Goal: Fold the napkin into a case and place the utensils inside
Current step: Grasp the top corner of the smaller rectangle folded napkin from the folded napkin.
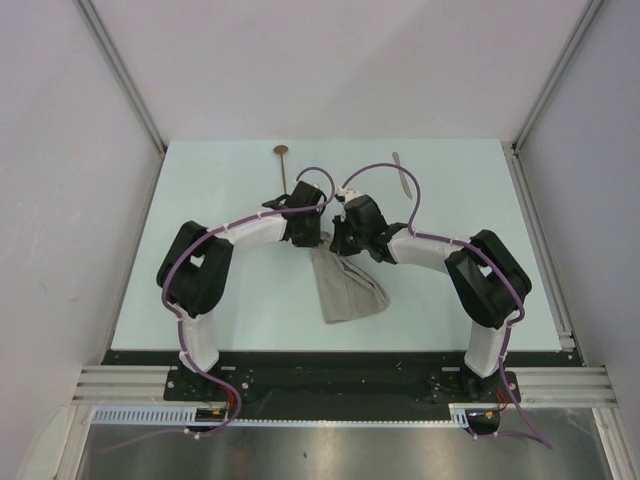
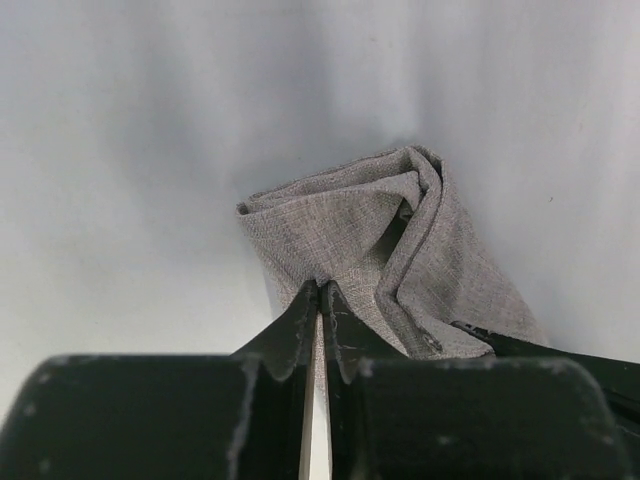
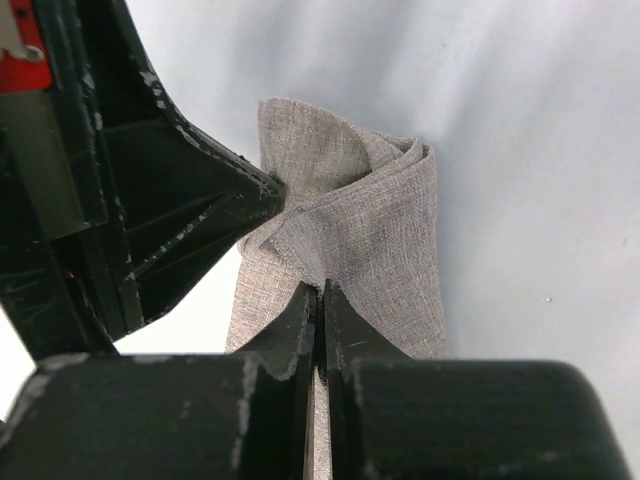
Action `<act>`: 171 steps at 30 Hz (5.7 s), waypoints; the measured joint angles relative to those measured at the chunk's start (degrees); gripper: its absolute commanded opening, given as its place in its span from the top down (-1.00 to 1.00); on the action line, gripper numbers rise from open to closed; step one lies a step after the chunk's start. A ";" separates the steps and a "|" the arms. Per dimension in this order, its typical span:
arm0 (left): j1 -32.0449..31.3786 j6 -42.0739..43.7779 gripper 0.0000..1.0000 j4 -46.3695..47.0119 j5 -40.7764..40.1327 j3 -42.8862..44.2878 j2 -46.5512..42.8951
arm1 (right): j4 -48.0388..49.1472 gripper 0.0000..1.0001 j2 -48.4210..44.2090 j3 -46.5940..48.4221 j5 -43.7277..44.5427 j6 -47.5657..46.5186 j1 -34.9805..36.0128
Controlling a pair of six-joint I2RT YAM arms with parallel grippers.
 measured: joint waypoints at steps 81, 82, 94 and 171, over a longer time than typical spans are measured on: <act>6.67 -6.64 1.00 1.22 10.21 -4.70 -4.94 | 12.13 1.00 14.08 6.69 -6.45 15.87 1.62; 6.67 -6.69 1.00 1.36 10.23 -4.74 -4.94 | 12.92 1.00 14.14 6.47 -6.19 16.61 1.60; 7.80 -6.99 0.99 2.84 11.32 -5.90 -4.94 | 23.43 0.56 13.99 1.27 -0.04 21.22 3.21; 10.91 -7.08 0.95 0.31 14.03 -5.90 -2.49 | 20.28 0.65 6.80 -4.22 -23.17 22.71 -5.84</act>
